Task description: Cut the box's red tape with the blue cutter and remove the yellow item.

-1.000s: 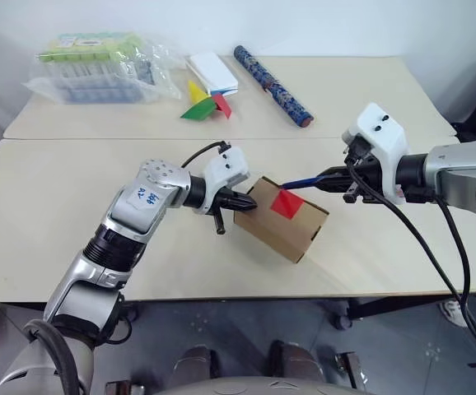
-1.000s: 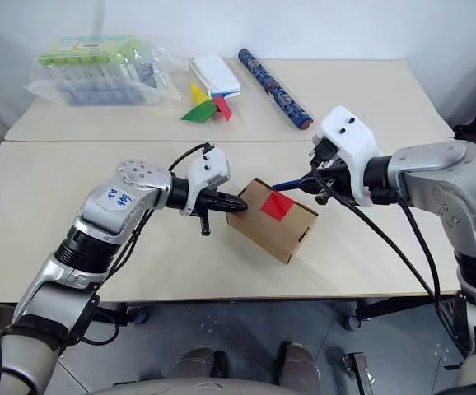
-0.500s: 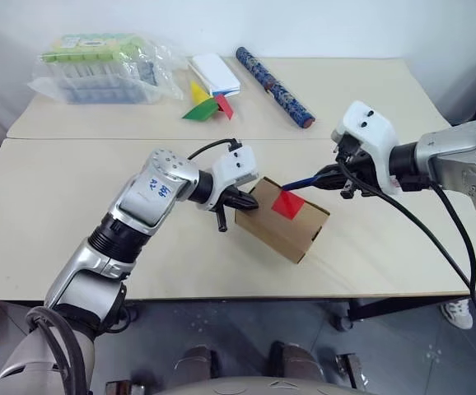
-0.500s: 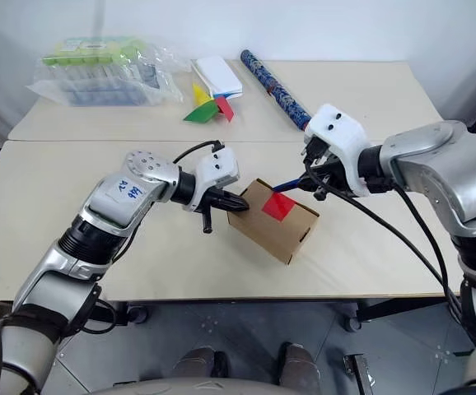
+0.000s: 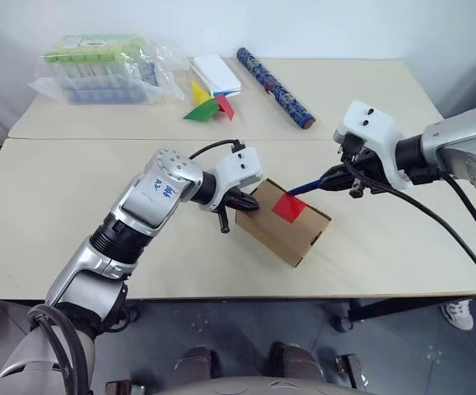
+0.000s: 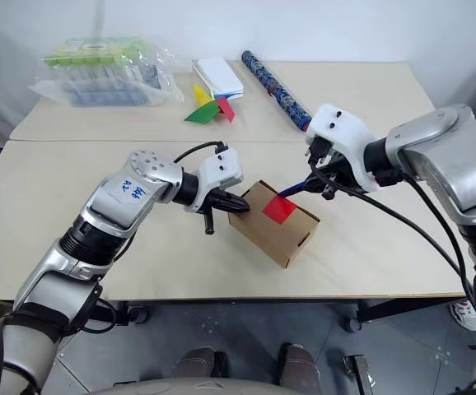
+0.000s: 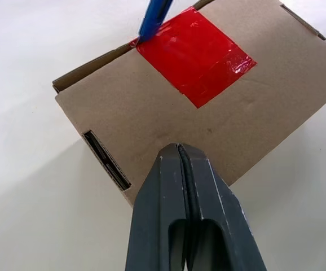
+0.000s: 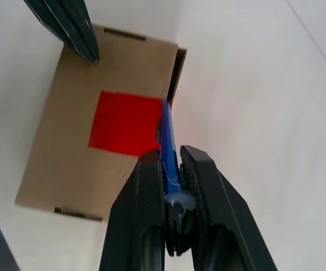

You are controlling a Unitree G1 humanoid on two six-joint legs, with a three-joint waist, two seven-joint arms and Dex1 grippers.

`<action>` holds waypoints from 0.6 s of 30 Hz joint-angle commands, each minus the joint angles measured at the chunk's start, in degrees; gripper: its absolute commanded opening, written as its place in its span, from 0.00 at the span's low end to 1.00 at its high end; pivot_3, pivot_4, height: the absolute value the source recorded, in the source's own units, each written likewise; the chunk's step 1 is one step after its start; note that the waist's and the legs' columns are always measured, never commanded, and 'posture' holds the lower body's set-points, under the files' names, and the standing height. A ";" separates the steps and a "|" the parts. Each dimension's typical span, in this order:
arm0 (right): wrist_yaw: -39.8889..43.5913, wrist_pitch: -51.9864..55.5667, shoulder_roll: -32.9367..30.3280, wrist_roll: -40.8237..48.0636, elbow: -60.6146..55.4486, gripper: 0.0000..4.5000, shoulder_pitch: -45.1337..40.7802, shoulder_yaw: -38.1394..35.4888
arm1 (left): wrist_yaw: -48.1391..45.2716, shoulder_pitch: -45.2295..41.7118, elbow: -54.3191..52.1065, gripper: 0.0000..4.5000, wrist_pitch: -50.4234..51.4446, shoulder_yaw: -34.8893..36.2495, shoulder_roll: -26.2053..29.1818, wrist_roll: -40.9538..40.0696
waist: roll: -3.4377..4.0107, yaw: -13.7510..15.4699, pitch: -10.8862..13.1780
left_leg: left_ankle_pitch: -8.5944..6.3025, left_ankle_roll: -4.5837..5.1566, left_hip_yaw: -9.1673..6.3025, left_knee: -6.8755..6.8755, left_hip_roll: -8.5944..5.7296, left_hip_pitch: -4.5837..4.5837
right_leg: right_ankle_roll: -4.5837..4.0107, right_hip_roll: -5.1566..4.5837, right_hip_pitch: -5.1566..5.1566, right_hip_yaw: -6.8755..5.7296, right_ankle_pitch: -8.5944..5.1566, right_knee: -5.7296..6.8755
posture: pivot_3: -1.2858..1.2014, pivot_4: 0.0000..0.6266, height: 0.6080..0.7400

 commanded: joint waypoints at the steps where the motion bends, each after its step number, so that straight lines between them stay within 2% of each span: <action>1: 1.34 2.07 0.05 0.64 -0.91 0.04 -2.26 -1.29 | 1.44 3.02 1.30 0.00 3.07 -4.03 0.20 2.64 | 0.00 0.03 0.00 | 0.00 0.00 0.00 0.01 0.01 0.02 | -0.01 0.00 0.01 0.00 0.00 0.02 | 0.52 0.24 1.00; 8: 2.46 6.64 -0.45 2.55 -2.91 0.04 -3.11 -1.38 | 2.78 3.72 0.17 0.00 4.43 -4.15 0.03 2.58 | 0.00 0.06 -0.01 | 0.00 0.00 -0.01 0.05 0.01 0.03 | -0.01 0.00 0.04 0.03 0.00 0.04 | 0.52 0.24 1.00; 18: 7.00 6.64 -6.82 2.73 -5.39 0.04 -1.93 0.61 | 3.95 3.32 1.71 0.00 4.62 -4.16 -0.80 2.94 | 0.00 0.22 -0.04 | -0.01 0.01 0.01 0.05 0.01 0.17 | -0.03 0.00 0.15 0.09 0.00 0.03 | 0.52 0.24 1.00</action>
